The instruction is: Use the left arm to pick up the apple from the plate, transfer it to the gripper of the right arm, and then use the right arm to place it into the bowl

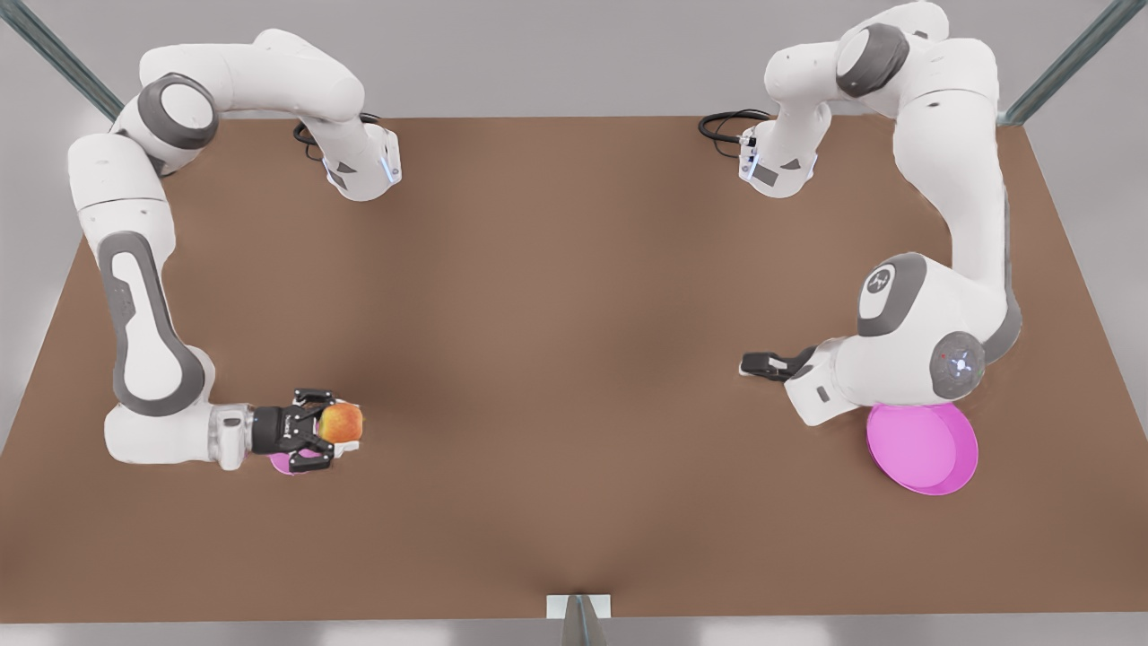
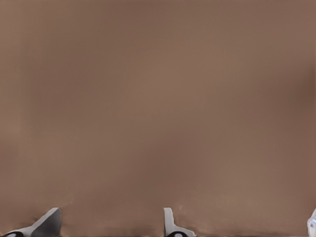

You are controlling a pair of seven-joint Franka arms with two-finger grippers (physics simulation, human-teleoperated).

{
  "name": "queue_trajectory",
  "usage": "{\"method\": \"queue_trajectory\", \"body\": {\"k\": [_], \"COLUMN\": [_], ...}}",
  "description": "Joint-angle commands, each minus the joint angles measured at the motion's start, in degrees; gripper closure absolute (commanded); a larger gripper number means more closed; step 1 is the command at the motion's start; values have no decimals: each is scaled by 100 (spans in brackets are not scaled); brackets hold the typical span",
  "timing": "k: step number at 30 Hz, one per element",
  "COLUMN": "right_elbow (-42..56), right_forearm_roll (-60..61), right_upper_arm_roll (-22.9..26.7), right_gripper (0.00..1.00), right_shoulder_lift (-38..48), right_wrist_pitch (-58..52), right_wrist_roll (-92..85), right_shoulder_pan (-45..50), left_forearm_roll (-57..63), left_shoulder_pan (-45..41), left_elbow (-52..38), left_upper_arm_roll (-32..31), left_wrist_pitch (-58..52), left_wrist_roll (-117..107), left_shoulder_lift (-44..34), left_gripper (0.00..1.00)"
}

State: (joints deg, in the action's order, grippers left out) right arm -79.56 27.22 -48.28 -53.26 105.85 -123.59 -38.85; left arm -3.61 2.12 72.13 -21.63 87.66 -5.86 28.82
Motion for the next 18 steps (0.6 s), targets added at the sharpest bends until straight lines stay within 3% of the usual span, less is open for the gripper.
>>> {"method": "queue_trajectory", "body": {"k": [1,3,5,7,18], "right_elbow": [-25,2,10,204,169], "right_forearm_roll": [-2844,-4048,-5042,-5692,-6167], "right_upper_arm_roll": [-6,-14,-14,3,100], "right_gripper": [40,40,40,39,39], "right_shoulder_lift": [185,229,176,141,-78], "right_wrist_pitch": [-1119,-1084,-663,-285,726], "right_wrist_roll": [1777,1926,2155,2181,3139], "right_shoulder_pan": [-246,-281,-202,-105,150], "left_forearm_roll": [854,924,959,924,1108], "left_shoulder_pan": [-959,-959,-1204,-1223,-1003], "left_elbow": [2436,1191,1093,91,64], "left_upper_arm_roll": [1531,1522,1443,1469,1293], "left_wrist_pitch": [1199,-450,-496,-1146,-1629], "left_wrist_roll": [938,912,421,402,77], "left_shoulder_lift": [-2002,-1555,-1354,-1037,-1019], "left_gripper": [0,0,0,0,0]}}
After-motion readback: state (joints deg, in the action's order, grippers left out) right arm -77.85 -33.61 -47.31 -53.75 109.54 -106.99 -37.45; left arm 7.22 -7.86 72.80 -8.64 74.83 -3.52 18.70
